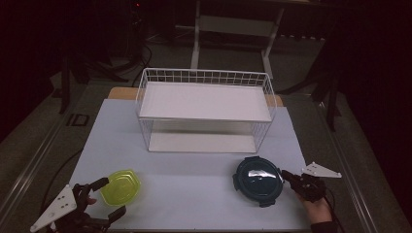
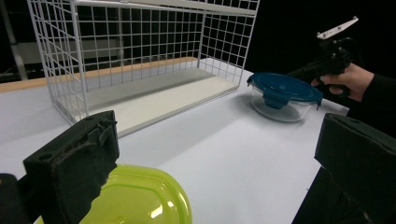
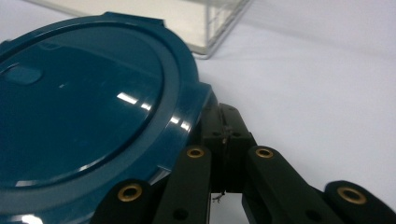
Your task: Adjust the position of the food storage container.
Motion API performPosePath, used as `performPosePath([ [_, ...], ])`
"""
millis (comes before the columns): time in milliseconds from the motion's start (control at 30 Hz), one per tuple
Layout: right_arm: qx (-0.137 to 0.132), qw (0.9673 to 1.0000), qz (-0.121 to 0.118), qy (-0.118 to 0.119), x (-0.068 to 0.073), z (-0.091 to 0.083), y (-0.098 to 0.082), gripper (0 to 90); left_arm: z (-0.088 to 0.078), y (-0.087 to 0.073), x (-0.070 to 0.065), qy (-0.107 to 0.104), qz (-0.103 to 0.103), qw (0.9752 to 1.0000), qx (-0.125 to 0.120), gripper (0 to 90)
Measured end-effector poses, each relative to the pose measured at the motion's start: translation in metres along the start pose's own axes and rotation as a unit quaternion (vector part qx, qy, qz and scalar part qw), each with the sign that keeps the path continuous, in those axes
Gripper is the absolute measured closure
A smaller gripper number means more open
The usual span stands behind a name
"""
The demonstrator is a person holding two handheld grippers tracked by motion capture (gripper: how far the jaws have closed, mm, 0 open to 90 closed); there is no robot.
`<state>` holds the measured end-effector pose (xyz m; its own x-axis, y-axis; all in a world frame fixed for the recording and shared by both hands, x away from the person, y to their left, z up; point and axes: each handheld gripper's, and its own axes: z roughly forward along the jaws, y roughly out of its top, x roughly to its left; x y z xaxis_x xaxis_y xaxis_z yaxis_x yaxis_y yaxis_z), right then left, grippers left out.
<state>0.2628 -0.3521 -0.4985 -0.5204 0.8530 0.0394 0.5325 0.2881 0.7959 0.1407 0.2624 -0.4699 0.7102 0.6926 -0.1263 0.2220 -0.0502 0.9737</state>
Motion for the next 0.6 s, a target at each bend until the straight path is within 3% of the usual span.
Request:
performPosePath([
  [167,0.001,0.9995,-0.007,0.030,0.008,-0.005,-0.003,90.0,0.000,0.000,0.000,-0.001,0.000,1.0000,0.000,0.0],
  [467,-0.002,0.9996,0.000,0.029,0.009,-0.006,-0.004,90.0,0.000,0.000,0.001,-0.001,-0.002,1.0000,0.000,0.0],
  [600,0.004,0.9989,-0.009,0.046,0.018,-0.002,-0.002,90.0,0.002,0.000,-0.001,-0.003,0.001,1.0000,0.003,0.0],
])
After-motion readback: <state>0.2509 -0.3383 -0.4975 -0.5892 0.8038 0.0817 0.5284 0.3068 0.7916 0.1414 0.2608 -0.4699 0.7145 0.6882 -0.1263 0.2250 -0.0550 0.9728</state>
